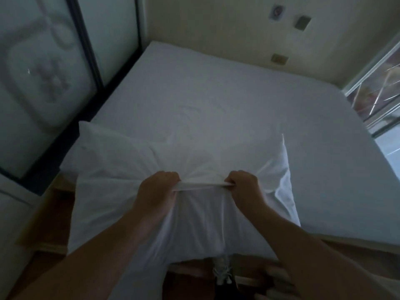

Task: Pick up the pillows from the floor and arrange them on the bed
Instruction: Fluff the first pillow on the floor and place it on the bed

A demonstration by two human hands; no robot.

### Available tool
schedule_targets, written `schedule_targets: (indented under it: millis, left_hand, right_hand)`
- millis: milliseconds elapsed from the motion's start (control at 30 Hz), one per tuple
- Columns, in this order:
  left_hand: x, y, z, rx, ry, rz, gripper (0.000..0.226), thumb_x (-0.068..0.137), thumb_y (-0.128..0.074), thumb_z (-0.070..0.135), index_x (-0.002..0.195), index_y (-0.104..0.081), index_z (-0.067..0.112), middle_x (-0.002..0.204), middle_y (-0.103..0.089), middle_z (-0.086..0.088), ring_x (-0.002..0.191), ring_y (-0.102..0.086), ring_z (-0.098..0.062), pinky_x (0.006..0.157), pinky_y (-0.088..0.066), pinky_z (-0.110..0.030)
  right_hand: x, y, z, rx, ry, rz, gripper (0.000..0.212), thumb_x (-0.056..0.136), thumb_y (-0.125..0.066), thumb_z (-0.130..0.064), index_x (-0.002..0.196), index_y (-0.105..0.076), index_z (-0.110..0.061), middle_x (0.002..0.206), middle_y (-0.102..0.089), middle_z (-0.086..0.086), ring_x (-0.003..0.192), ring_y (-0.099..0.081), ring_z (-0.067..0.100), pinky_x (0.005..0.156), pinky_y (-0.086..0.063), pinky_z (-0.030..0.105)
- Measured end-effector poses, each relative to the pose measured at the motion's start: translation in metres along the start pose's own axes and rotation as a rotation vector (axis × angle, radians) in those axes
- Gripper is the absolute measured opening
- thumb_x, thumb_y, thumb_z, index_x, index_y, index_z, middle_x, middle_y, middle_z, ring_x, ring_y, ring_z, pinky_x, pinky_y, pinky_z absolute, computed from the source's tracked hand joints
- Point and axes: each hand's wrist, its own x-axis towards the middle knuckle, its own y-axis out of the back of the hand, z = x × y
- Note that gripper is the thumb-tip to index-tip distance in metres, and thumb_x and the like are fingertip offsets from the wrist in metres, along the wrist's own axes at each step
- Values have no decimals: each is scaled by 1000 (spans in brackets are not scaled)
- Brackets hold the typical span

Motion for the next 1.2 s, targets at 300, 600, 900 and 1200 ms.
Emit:
schedule_targets:
  millis: [300,600,900,1200]
  left_hand:
    - [297,-119,-26,128,-116,155,7,67,-57,16,72,-61,14,63,-62,-10,63,-63,-31,49,-50,-37]
    - [477,-297,-55,52,-57,21,11,72,-71,18,77,-62,15,70,-69,-12,65,-65,-34,54,-40,-33]
    - [492,-461,-122,253,165,-447,84,73,4,79,144,-2,36,157,5,13,143,9,-15,105,6,-67]
    - [482,-422,-104,275,162,-514,86,72,2,75,146,1,30,158,8,4,143,12,-21,107,7,-65]
  right_hand:
    - [298,-5,135,-61,135,89,8,70,-72,-5,71,-66,-9,72,-65,16,72,-61,35,66,-48,41]
    - [481,-66,287,-254,144,10,9,79,-69,-27,82,-67,-18,86,-69,8,85,-61,32,66,-40,34]
    - [508,-218,374,-363,24,-379,61,93,-19,-55,146,-15,-26,158,-8,-5,143,-3,16,111,-5,54]
    - [504,-188,350,-382,-23,-455,65,92,-21,-59,147,-12,-25,159,-6,-3,143,-3,19,112,-8,56]
